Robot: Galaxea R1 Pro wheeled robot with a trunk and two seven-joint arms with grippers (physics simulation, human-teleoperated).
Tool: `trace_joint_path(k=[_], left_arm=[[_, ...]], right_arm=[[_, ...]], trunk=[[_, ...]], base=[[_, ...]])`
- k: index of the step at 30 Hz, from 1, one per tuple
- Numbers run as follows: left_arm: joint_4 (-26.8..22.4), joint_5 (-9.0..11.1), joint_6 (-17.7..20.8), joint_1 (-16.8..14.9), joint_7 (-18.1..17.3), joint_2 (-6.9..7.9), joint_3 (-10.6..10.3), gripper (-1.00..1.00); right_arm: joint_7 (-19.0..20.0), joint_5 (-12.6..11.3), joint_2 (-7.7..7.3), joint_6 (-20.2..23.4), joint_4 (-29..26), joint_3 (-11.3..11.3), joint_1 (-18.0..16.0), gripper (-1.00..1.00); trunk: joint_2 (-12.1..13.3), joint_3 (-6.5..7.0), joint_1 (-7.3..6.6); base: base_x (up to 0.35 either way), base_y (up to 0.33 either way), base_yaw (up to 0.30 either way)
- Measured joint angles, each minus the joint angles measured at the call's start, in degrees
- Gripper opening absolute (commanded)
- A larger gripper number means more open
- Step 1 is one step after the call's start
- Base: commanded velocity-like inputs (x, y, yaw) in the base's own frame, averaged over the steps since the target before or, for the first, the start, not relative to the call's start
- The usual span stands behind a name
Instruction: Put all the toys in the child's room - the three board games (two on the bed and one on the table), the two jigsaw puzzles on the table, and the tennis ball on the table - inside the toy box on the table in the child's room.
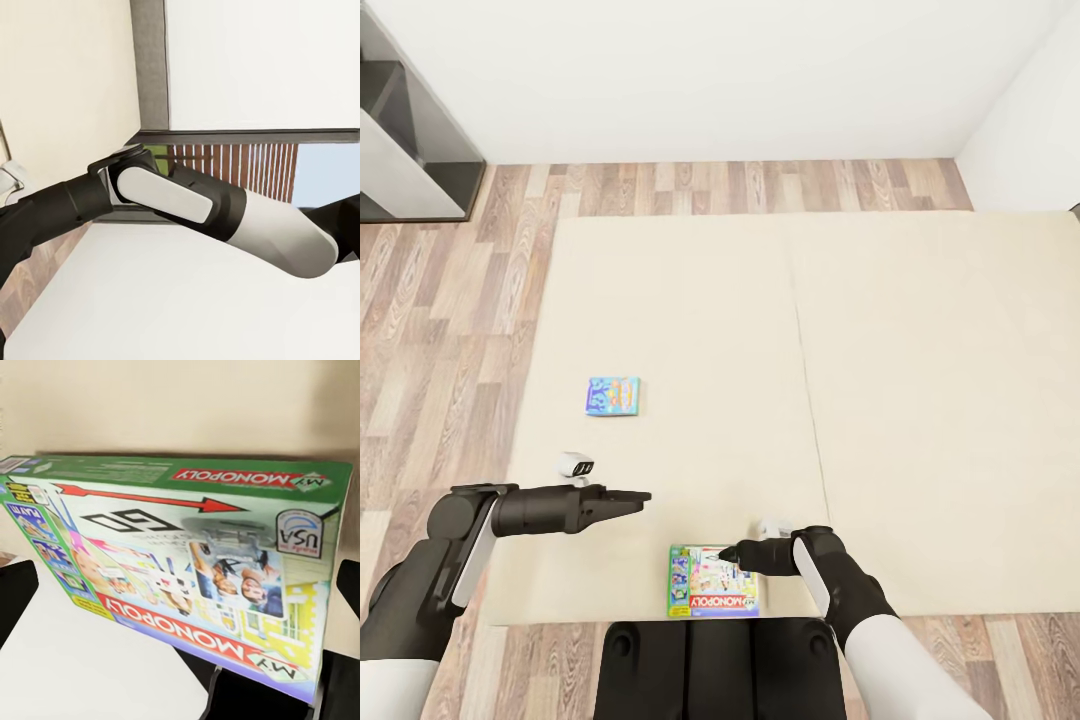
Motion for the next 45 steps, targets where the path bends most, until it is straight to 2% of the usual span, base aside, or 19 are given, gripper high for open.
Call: trace_joint_path(k=[30,45], left_arm=[[0.0,0.1,0.0,0.0,0.0,0.0,0.0,1.0],[0.0,0.0,0.0,0.0,0.0,0.0,0.0,1.0]], right_arm=[[-0.1,0.0,0.0,-0.1,0.0,0.0,0.0,1.0],[-0.6,0.3,0.0,0.1,0.0,0.1,0.0,1.0]], trunk=[[0.0,0.0,0.0],[0.0,0.0,0.0]], base=[[0.0,0.068,0.0],[0.0,0.008,0.0]])
